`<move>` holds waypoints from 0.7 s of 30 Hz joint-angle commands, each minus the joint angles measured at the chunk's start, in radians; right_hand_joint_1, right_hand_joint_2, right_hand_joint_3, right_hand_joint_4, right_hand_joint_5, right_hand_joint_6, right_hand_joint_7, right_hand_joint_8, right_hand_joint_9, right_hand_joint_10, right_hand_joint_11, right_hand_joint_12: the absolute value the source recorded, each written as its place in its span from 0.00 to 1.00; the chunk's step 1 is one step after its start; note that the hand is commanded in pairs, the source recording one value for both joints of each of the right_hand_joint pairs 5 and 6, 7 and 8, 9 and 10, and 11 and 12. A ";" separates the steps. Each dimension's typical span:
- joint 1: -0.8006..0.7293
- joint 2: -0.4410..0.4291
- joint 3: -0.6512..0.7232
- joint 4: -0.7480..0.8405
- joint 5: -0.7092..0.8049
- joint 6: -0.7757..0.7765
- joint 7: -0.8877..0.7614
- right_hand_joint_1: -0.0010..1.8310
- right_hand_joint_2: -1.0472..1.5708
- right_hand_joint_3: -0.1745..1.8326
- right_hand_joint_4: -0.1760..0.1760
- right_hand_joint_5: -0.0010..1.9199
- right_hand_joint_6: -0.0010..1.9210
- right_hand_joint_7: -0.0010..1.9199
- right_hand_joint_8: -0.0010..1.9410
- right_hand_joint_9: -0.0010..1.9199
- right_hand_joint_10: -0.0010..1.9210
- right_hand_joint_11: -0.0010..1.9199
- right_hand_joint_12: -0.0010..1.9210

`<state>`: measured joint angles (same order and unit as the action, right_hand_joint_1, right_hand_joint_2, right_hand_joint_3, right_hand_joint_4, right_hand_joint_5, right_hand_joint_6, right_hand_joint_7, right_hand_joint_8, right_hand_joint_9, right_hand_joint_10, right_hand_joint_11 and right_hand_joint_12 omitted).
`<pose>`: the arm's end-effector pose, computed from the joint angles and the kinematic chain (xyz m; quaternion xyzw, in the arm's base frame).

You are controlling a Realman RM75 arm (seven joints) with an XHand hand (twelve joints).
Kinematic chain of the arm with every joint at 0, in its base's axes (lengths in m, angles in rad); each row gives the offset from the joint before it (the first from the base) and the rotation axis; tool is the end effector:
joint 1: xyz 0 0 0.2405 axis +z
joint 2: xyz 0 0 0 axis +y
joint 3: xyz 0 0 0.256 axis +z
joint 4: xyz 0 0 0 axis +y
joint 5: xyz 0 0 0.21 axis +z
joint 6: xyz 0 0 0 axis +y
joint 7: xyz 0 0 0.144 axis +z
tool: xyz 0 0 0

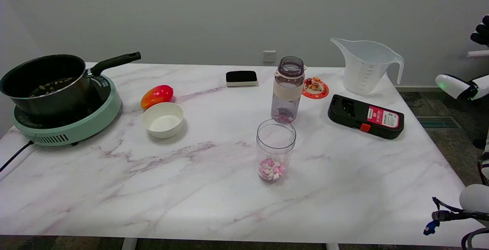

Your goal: Pick up the measuring cup.

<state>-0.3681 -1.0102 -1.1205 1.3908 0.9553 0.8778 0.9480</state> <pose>-0.1741 -0.1884 0.5546 0.4644 -0.0124 0.6171 0.6351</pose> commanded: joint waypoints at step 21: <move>0.029 0.072 -0.272 -0.086 -0.059 0.026 0.334 0.71 0.29 0.54 0.50 0.17 0.17 0.49 0.49 0.51 0.51 0.48 0.47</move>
<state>-0.3638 -0.9655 -1.2813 1.3478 0.9492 0.9149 1.0928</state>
